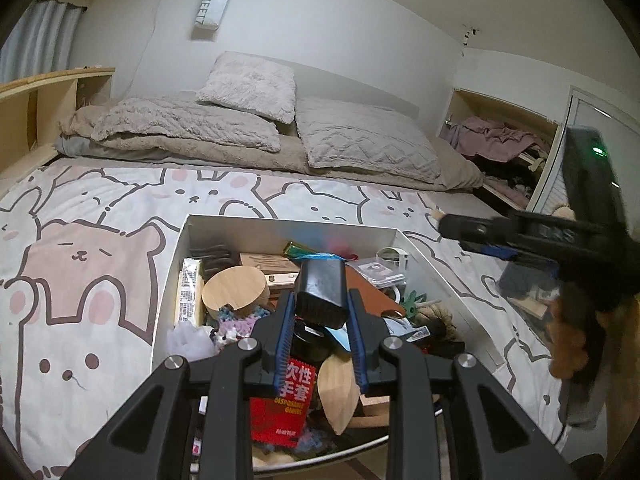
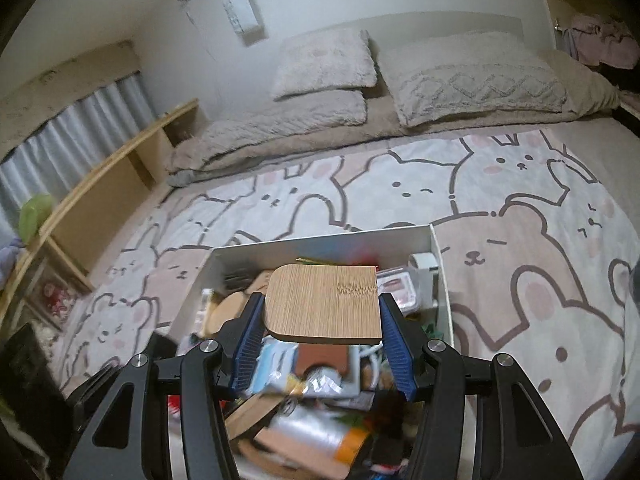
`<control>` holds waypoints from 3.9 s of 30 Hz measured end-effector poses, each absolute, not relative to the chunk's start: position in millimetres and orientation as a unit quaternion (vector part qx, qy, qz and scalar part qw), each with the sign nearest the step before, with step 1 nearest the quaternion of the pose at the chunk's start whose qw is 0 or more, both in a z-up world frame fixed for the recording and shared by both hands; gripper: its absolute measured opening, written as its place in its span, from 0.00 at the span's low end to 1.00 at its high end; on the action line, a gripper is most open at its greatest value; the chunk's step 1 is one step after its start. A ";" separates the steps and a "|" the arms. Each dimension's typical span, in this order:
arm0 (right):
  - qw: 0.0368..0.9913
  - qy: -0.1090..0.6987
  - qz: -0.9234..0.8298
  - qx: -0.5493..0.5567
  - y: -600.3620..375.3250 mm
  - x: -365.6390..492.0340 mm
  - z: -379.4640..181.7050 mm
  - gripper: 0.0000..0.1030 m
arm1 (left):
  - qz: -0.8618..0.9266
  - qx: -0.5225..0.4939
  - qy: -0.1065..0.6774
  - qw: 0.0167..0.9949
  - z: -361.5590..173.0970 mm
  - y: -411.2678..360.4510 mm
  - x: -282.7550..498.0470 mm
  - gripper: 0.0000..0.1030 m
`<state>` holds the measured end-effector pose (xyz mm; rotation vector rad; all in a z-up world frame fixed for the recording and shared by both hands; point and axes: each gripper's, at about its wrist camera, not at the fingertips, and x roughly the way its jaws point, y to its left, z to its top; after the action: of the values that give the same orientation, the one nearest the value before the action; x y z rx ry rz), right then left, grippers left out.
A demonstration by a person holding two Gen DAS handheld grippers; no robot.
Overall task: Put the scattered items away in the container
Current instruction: 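Lower the coaster into the box and open the right tool while the left tool lowers the cube, then open the left tool to drop the black cube into the box, then raise both tools away from the box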
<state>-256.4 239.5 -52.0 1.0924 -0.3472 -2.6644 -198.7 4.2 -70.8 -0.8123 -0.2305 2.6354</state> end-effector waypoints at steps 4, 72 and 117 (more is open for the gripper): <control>0.095 -0.097 -0.907 0.399 236.3 -282.0 -63.5 0.55 | 0.934 -0.289 -0.092 0.190 -73.4 1.7 -202.8 0.25; 0.275 -0.097 -0.868 0.402 271.9 -176.5 -105.8 0.99 | 0.863 -0.480 -0.110 0.110 -98.2 40.3 -348.2 0.25; 0.200 -0.130 -0.919 0.314 277.3 -137.3 -32.5 1.00 | 0.916 -0.390 -0.041 0.083 -34.2 40.5 -233.7 1.00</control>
<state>-137.3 277.3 -32.5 0.8779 -0.3641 -2.5693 -233.7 40.5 -34.2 -1.1659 -0.1214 2.7351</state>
